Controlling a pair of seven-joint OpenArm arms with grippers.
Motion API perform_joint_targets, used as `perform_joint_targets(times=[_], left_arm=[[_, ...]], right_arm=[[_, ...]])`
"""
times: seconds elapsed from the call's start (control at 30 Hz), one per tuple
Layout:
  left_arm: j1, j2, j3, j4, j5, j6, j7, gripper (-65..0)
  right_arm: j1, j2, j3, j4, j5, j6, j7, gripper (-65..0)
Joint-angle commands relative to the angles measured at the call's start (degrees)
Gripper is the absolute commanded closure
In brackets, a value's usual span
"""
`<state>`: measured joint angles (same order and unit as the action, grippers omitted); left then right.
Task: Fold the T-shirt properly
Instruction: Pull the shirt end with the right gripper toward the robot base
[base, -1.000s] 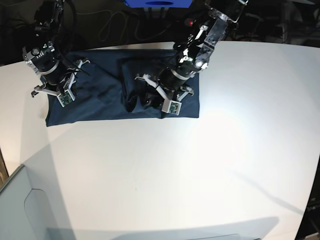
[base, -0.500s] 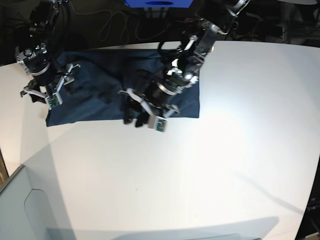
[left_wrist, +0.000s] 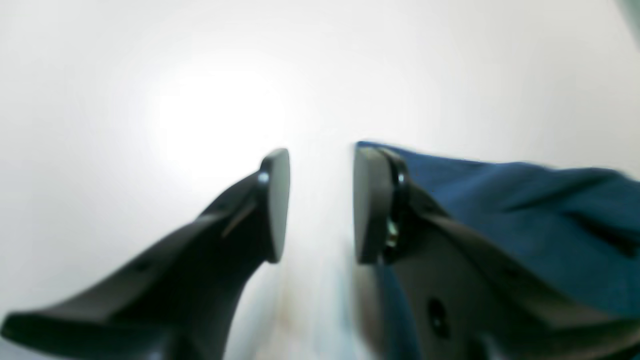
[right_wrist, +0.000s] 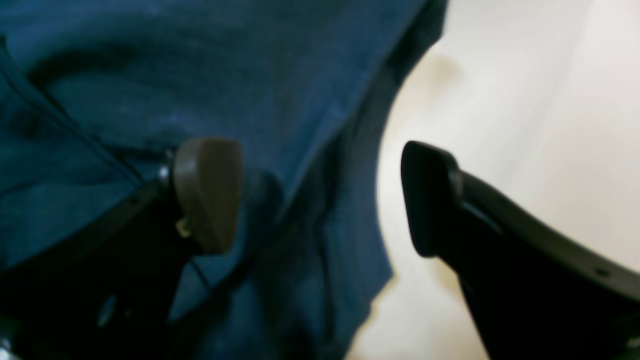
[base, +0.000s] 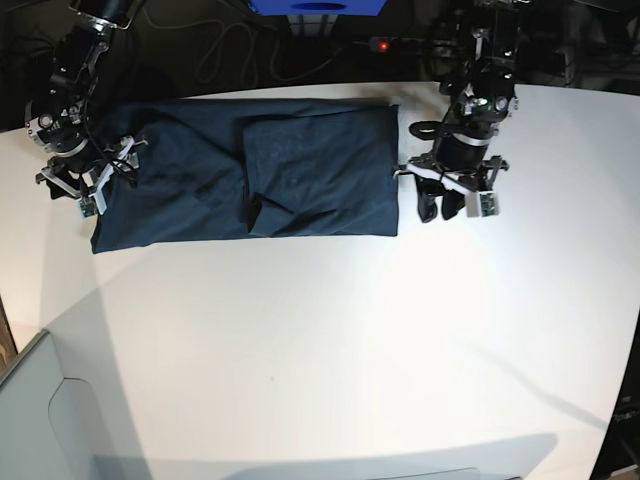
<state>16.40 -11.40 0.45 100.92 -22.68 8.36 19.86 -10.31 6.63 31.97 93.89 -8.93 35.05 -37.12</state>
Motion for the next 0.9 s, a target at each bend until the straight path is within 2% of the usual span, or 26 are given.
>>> perform_joint_targets(times=[0.0, 0.3, 0.67, 0.73, 0.8, 0.87], left_arm=[[-0.18, -0.07, 0.21, 0.39, -0.22, -0.58, -1.09, -20.7], [0.08, 0.63, 0.30, -3.74, -0.22, -0.58, -1.18, -20.7], [1.75, 0.45, 0.30, -3.39, -0.22, -0.58, -1.09, -20.7], [1.84, 0.10, 0.30, -3.39, -0.22, -0.58, -1.09, -20.6], [2.19, 0.01, 0.12, -3.39, -0.22, -0.58, -1.09, -20.6], [3.07, 0.01, -0.23, -3.39, -0.22, -0.58, -1.26, -20.6]], right_arm=[[1.38, 0.71, 0.17, 0.05, 0.36, 0.78, 1.21, -48.2], [3.49, 0.97, 0.17, -5.67, 0.09, 0.78, 1.21, -48.0], [4.81, 0.97, 0.08, -12.79, 0.27, 0.78, 1.21, -47.7], [4.81, 0.97, 0.08, -13.49, 0.09, 1.83, 1.21, -47.7], [5.69, 0.97, 0.08, -14.63, -0.08, 4.29, 1.12, -47.6], [6.04, 0.97, 0.08, -16.04, -0.08, 4.95, 1.12, -47.6]])
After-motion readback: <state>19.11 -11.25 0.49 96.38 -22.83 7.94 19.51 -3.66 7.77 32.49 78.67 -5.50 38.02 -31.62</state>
